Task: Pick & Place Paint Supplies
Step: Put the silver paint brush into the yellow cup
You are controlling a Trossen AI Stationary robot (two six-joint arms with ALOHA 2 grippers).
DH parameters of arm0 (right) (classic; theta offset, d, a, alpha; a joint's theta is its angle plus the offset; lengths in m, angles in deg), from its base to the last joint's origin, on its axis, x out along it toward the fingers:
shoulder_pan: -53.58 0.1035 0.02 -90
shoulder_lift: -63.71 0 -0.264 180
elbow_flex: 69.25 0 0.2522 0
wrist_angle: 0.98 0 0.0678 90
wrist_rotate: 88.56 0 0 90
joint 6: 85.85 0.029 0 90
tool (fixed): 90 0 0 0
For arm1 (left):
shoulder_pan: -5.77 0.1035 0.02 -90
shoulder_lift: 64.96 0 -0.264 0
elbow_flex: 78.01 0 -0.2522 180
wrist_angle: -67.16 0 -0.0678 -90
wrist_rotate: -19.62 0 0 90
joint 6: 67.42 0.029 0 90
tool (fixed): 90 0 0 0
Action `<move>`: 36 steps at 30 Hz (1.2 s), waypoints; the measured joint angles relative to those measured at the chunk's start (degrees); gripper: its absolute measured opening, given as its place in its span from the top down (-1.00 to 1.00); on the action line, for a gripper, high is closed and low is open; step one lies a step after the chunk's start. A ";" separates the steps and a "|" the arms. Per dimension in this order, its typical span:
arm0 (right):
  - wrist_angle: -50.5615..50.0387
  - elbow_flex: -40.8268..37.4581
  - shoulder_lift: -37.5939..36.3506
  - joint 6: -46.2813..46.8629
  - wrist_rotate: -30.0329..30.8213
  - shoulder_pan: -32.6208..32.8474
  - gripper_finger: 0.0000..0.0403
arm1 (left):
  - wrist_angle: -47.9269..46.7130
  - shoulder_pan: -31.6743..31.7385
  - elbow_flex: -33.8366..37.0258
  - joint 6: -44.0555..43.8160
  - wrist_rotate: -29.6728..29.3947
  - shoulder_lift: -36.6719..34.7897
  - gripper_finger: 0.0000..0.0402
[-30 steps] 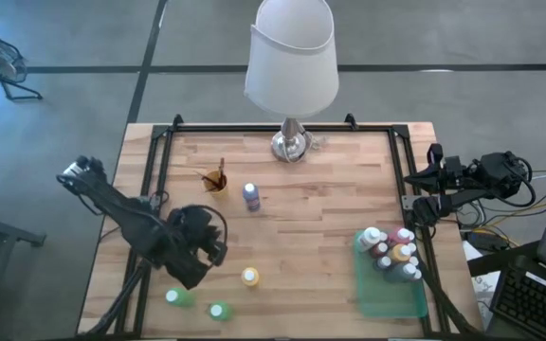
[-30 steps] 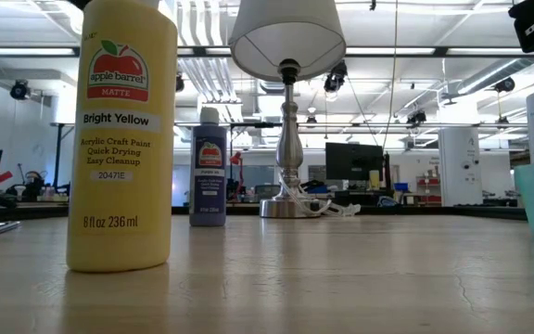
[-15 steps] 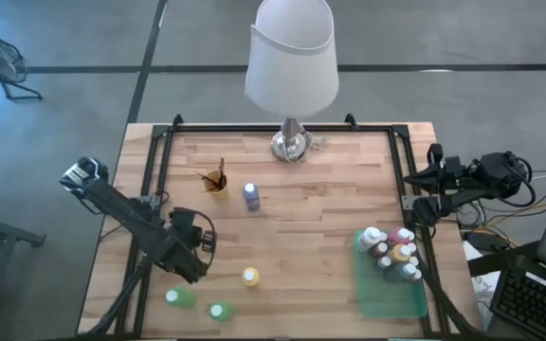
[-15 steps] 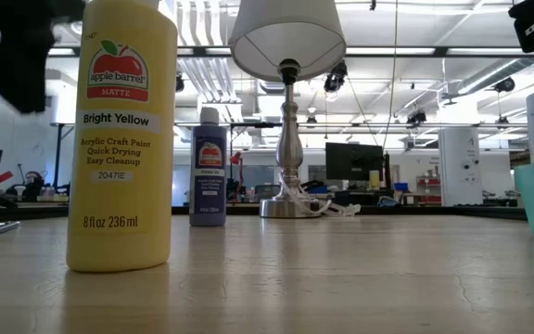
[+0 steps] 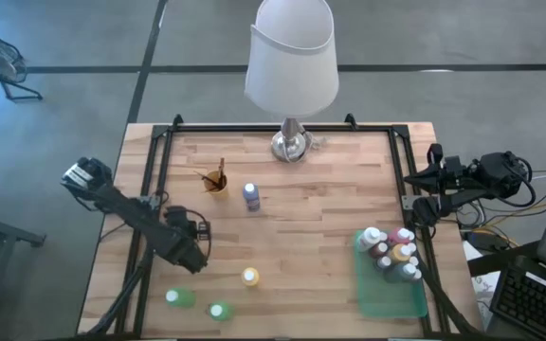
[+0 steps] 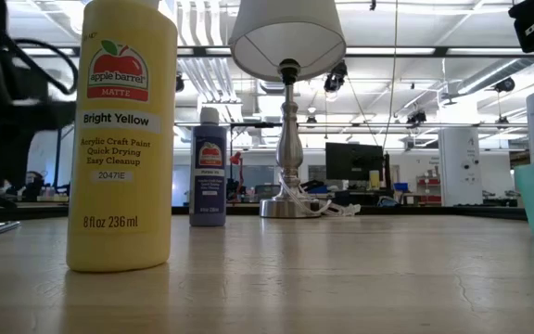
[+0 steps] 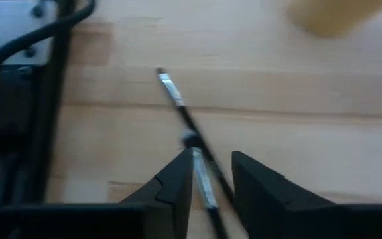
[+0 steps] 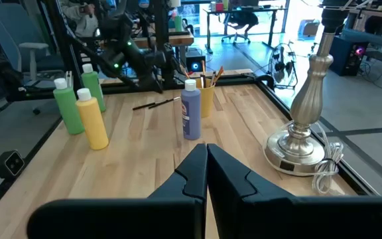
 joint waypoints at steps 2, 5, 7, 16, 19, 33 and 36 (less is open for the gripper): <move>0.00 0.00 -0.01 -0.02 -0.02 0.00 0.96 | -0.04 1.29 1.37 -0.14 2.49 0.00 0.36; 0.00 -0.02 0.00 0.00 -0.02 0.00 0.96 | 0.02 3.12 3.20 -0.95 4.05 0.00 0.19; 0.00 -0.02 -0.01 0.00 -0.01 0.01 0.96 | 0.20 4.21 3.73 -1.08 3.56 0.00 0.10; 0.00 0.00 -0.01 0.00 0.00 0.00 0.96 | 1.90 7.48 4.37 -0.06 -3.80 -0.04 -0.02; 0.00 0.00 -0.01 0.00 -0.01 0.00 0.96 | 2.39 8.46 5.54 -0.86 -3.88 -0.04 -0.01; 0.00 0.00 0.01 -0.02 -0.02 0.00 0.96 | 12.49 14.10 14.85 -2.79 -5.04 -0.04 -0.01; 0.00 -0.02 -0.01 0.00 0.00 0.00 0.96 | 13.39 15.09 15.65 -2.79 -5.33 -0.09 -0.01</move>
